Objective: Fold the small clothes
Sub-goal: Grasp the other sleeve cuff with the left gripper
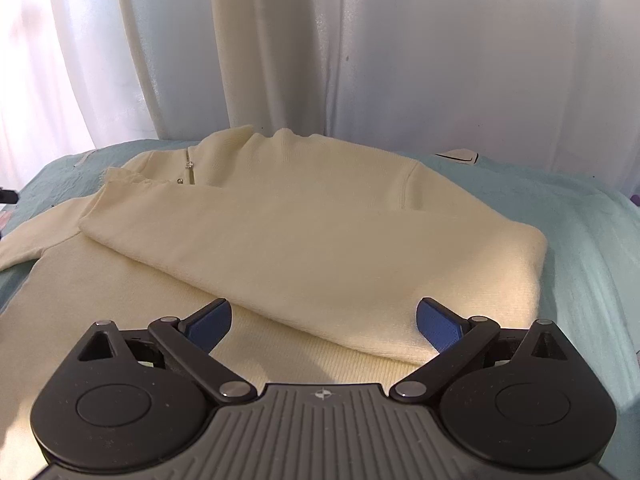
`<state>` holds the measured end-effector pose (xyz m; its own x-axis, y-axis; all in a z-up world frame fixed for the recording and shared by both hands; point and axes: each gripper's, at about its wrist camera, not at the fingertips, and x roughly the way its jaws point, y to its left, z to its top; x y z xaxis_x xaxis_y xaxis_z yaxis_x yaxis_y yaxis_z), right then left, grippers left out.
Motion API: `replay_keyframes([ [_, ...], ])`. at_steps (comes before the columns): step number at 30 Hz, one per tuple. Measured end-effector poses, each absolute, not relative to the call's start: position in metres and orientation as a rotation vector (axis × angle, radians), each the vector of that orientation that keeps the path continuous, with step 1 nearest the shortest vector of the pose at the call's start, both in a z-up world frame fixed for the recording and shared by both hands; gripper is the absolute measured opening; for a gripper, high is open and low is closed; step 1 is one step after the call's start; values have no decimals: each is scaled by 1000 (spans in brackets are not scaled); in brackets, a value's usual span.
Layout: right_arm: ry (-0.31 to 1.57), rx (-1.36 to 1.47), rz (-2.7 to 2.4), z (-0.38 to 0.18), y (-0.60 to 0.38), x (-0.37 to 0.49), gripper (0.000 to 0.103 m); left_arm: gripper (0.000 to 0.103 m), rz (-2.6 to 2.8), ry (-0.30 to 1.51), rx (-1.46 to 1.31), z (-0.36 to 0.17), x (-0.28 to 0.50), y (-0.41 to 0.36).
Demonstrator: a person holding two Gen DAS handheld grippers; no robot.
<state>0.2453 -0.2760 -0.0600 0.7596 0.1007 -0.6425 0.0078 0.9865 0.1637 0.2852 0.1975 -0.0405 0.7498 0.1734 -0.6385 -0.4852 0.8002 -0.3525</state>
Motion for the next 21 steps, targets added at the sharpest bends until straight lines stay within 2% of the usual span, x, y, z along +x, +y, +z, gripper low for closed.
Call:
replay_keyframes([
  [4,675,239,19,-61,-280,241,99,77,700,598,-523,-42,265,265],
  [6,665,247,-7,-60,-279,238,92,77,826,610,-508,-52,264,290],
  [7,661,254,-12,-58,-278,238,81,74,853,643,-503,-58,265,300],
  [8,659,271,-8,-56,-278,237,63,72,859,672,-511,-64,268,308],
  [9,661,295,-1,-54,-279,236,54,65,851,691,-528,-68,269,315],
  [10,664,316,1,-52,-280,235,38,64,835,688,-545,-72,266,320],
  [11,665,340,0,-50,-281,235,27,63,829,661,-538,-73,264,321],
  [14,648,392,23,-40,-282,229,21,50,810,621,-607,-76,257,333],
  [18,609,410,80,-26,-278,216,19,21,755,522,-801,-81,233,352],
  [21,568,418,137,-17,-277,207,19,19,609,314,-981,-81,201,359],
])
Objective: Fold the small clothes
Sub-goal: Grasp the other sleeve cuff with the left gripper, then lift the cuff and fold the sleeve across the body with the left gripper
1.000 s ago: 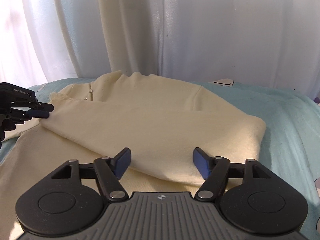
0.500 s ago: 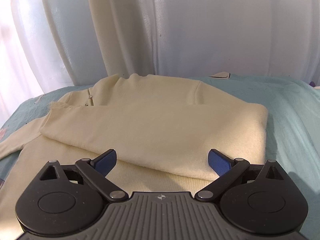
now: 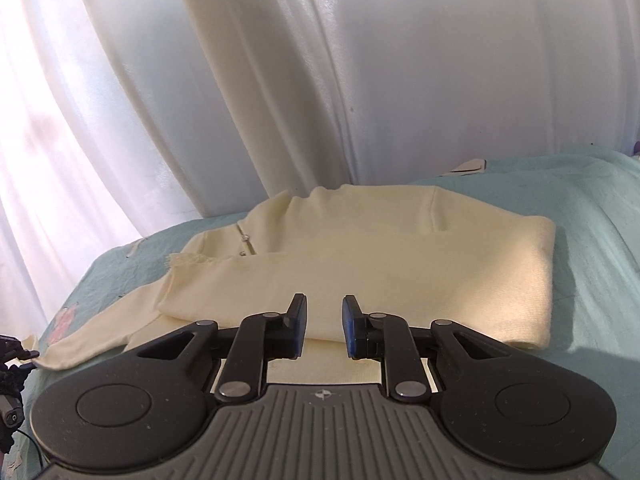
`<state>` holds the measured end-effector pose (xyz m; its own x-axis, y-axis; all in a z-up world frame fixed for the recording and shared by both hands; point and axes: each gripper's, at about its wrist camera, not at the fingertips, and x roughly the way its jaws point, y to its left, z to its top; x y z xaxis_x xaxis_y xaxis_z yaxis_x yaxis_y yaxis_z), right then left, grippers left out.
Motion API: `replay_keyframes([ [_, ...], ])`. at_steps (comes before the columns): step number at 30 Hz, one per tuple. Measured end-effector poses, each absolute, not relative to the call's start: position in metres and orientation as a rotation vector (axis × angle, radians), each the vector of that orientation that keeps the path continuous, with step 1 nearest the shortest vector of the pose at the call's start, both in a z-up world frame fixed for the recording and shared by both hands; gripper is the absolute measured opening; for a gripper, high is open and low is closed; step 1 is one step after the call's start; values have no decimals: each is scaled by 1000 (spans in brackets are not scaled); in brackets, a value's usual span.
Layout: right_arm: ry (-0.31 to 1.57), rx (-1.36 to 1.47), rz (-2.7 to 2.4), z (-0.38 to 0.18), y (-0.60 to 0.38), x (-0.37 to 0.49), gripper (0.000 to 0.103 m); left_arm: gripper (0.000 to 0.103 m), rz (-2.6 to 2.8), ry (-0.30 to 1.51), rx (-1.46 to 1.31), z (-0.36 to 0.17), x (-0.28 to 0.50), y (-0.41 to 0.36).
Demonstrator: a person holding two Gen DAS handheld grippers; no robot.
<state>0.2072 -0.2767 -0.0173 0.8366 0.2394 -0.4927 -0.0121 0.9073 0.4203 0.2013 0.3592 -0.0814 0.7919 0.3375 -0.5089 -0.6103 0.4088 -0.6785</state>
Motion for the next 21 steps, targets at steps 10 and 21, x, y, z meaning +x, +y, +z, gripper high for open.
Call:
replay_keyframes([
  [10,555,442,178,-12,-273,205,27,40,677,329,-1046,-98,173,366],
  [21,559,444,176,-11,-273,198,27,9,703,302,-1163,-106,175,389],
])
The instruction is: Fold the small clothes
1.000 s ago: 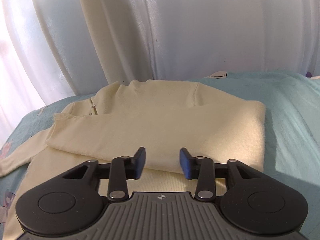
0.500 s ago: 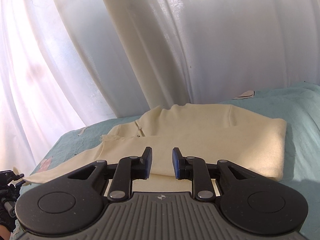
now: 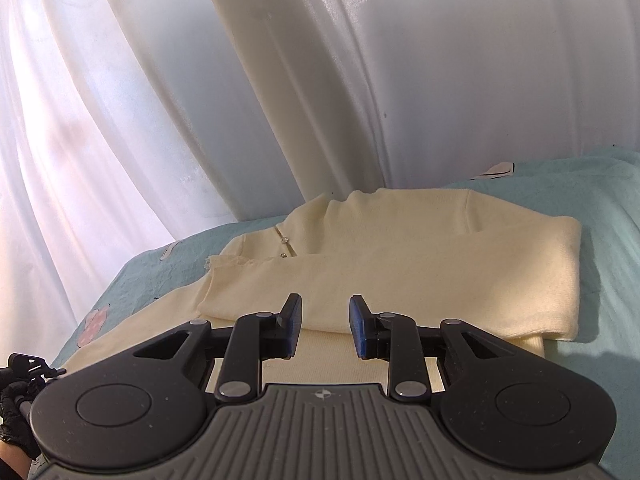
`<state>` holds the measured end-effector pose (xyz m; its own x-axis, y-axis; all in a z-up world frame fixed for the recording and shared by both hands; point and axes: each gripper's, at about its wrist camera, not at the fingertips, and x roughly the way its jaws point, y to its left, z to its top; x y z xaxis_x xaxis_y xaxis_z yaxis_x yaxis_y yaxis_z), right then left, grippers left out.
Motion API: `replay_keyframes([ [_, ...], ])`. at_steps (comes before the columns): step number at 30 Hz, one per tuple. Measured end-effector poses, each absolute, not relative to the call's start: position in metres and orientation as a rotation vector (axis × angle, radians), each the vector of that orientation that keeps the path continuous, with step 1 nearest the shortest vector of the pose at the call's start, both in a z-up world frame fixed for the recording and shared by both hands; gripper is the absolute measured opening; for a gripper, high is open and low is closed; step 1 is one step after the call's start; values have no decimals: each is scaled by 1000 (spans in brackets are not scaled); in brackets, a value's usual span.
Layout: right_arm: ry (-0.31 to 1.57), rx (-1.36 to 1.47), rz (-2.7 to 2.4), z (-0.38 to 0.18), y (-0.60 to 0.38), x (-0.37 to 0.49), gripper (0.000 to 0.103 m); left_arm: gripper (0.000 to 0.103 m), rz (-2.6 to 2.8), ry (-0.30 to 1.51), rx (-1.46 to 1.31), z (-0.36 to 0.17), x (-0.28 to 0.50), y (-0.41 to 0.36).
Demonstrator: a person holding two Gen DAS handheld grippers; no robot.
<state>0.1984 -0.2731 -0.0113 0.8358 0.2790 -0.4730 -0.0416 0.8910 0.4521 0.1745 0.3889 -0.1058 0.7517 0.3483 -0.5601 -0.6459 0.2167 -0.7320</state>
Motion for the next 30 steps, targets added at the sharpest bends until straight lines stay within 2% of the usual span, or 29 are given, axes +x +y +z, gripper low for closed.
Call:
replay_keyframes([
  [5,541,470,157,-9,-281,189,26,8,487,259,-841,-48,198,341],
  [8,538,488,148,-9,-286,183,27,8,153,243,-610,1,225,266],
  [11,534,498,147,-8,-287,179,27,10,-249,253,-477,27,240,181],
  [12,535,505,149,-7,-289,179,27,20,-370,282,-476,26,245,157],
  [13,538,508,152,-7,-290,179,27,50,-465,337,-476,23,251,136],
  [14,540,509,153,-6,-291,179,27,62,-518,390,-470,18,255,118],
  [15,545,512,157,-7,-293,180,27,65,-537,424,-462,11,255,103],
  [21,640,584,210,-24,-298,211,27,63,-332,637,-428,-42,256,83],
  [24,685,608,210,-34,-299,238,27,63,-224,671,-370,-50,253,89],
  [26,708,623,203,-41,-299,256,31,63,-160,679,-325,-51,253,92],
  [30,768,648,180,-55,-298,290,33,63,-85,694,-312,-57,255,109],
])
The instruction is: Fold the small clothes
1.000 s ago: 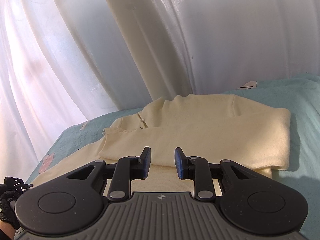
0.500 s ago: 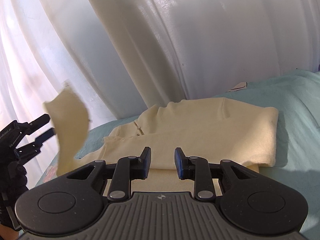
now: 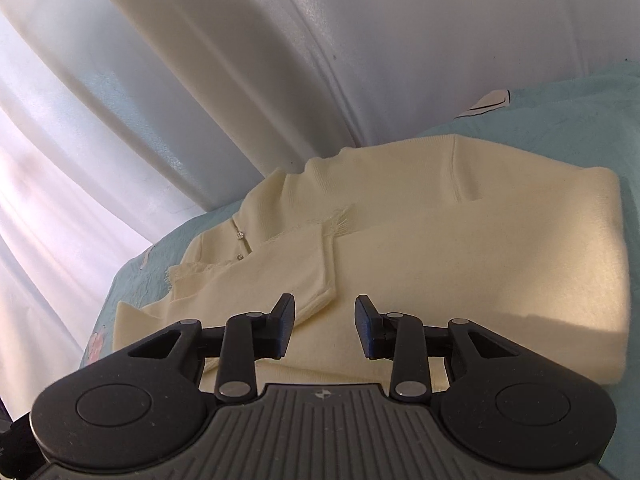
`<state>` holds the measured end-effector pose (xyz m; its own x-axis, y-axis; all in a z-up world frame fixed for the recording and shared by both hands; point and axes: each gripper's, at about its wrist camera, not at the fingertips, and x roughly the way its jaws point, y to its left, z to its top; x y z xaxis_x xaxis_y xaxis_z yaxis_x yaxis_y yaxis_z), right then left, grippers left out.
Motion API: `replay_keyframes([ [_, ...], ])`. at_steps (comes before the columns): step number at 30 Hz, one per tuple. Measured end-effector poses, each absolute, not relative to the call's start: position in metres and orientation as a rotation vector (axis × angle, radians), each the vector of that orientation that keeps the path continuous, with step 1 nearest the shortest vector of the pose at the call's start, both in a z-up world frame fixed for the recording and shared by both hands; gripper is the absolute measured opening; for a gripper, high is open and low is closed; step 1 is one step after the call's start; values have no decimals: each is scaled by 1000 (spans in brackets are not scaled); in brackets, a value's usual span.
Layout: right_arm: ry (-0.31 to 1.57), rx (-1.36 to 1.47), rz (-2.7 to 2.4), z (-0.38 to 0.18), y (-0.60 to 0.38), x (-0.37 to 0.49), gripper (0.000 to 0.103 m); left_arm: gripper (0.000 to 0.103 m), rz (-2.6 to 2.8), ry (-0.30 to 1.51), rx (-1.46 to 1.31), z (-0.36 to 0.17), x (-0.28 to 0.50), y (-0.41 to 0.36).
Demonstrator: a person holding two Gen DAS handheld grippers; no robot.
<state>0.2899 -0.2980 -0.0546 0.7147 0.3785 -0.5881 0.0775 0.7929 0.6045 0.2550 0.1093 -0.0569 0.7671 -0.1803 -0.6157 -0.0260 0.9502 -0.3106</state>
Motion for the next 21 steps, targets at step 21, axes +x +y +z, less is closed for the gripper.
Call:
replay_keyframes([
  [21,644,380,-101,-30,-318,259,6,63,-29,726,-307,-67,272,114],
])
